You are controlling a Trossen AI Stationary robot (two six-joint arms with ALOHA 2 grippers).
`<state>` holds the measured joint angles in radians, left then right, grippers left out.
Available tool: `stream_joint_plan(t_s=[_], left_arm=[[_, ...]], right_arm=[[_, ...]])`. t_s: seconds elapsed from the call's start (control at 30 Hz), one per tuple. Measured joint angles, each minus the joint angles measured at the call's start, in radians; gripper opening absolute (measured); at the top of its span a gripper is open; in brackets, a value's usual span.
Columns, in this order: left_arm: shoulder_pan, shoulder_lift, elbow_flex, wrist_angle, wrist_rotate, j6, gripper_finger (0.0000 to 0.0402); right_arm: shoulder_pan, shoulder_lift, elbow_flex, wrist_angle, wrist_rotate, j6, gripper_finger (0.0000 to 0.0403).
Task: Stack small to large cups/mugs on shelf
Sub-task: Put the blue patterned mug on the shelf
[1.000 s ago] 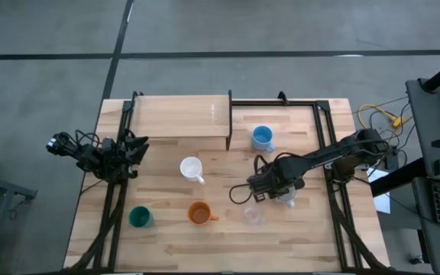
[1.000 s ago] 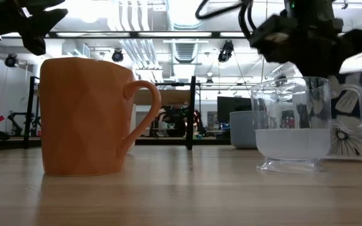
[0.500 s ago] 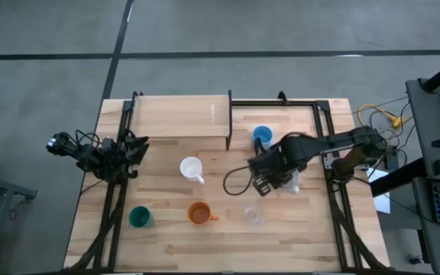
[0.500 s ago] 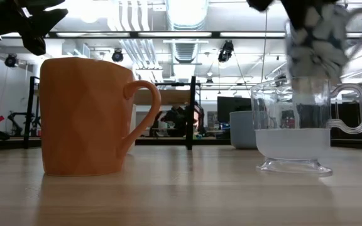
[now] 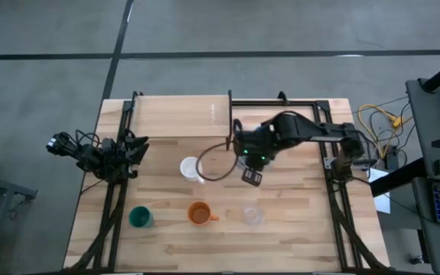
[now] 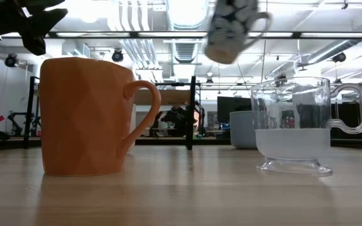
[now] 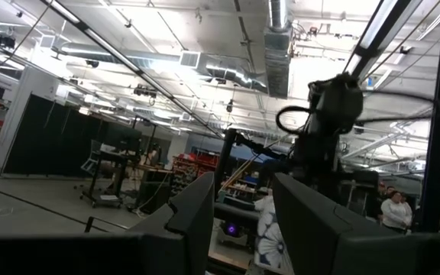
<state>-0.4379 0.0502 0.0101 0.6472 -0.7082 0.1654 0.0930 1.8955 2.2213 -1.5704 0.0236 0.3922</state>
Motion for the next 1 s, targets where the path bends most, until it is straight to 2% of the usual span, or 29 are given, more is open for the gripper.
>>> stream_joint_plan(t_s=[0.17,0.27,0.4,0.6,1.0], left_arm=[[0.0,0.001,0.0,0.0,0.0,0.0,0.0122],[0.0,0.0,0.0,0.0,0.0,0.0,0.0122],[0.0,0.001,0.0,0.0,0.0,0.0,0.0122],[0.0,0.0,0.0,-0.001,-0.002,0.0,0.0122],[0.0,0.0,0.0,0.0,-0.006,0.0,0.0122]], right_arm=[[-0.059,0.087,0.137,0.004,0.044,-0.169,0.0018],[-0.095,0.084,0.112,0.016,0.064,-0.251,0.0018],[-0.135,0.094,0.112,0.002,0.17,-0.295,0.0018],[-0.16,0.09,0.119,0.081,0.279,-0.403,0.0018],[-0.166,0.083,0.12,0.334,0.293,-0.577,0.0018]])
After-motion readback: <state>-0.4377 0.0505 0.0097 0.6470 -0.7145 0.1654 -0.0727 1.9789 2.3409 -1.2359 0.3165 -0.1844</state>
